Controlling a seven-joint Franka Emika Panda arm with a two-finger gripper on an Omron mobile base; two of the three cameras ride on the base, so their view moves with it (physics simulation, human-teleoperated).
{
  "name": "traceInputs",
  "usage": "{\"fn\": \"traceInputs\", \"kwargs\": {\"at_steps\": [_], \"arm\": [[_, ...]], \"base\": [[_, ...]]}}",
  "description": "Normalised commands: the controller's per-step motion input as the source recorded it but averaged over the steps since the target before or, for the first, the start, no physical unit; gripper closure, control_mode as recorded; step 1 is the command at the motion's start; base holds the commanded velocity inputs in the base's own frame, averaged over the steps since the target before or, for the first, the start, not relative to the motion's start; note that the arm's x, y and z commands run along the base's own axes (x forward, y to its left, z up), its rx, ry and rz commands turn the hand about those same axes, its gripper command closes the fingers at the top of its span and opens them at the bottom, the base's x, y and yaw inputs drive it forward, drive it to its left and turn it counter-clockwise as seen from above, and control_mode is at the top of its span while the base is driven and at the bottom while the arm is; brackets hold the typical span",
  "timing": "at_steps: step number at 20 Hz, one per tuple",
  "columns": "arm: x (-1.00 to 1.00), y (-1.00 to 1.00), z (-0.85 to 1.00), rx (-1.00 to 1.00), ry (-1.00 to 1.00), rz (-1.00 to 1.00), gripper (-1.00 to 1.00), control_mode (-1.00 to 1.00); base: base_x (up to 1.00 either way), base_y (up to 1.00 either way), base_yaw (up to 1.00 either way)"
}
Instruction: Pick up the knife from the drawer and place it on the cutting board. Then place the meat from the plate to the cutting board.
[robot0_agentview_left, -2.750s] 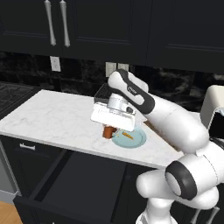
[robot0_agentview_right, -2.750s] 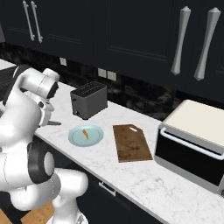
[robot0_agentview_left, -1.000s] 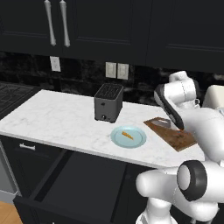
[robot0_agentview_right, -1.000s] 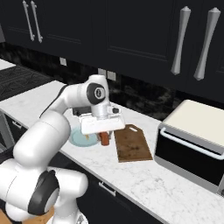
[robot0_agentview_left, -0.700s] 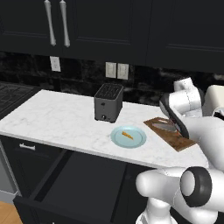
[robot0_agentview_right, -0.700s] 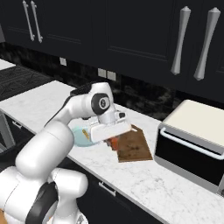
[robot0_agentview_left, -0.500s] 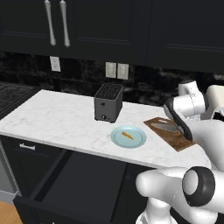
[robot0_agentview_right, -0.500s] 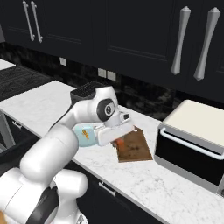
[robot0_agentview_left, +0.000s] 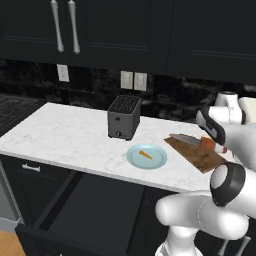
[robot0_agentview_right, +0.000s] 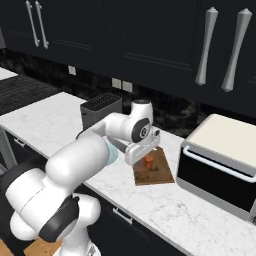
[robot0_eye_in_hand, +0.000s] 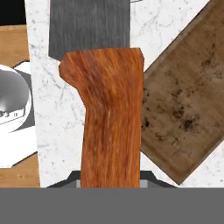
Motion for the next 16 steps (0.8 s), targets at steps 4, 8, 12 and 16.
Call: {"fn": "traceInputs", "kwargs": {"at_steps": [4, 8, 12, 16], "arm": [[0.05, -0.02, -0.38, 0.0, 0.0, -0.01, 1.0, -1.0], [0.18, 0.0, -0.44, 0.0, 0.0, -0.02, 1.0, -1.0], [0.26, 0.0, -0.4, 0.0, 0.0, -0.04, 1.0, -1.0], [0.32, -0.14, -0.28, 0.0, 0.0, -0.06, 1.0, -1.0]], "base": [[0.0, 0.0, 0.0], [0.0, 0.0, 0.0], [0.0, 0.0, 0.0], [0.0, 0.0, 0.0]]}}
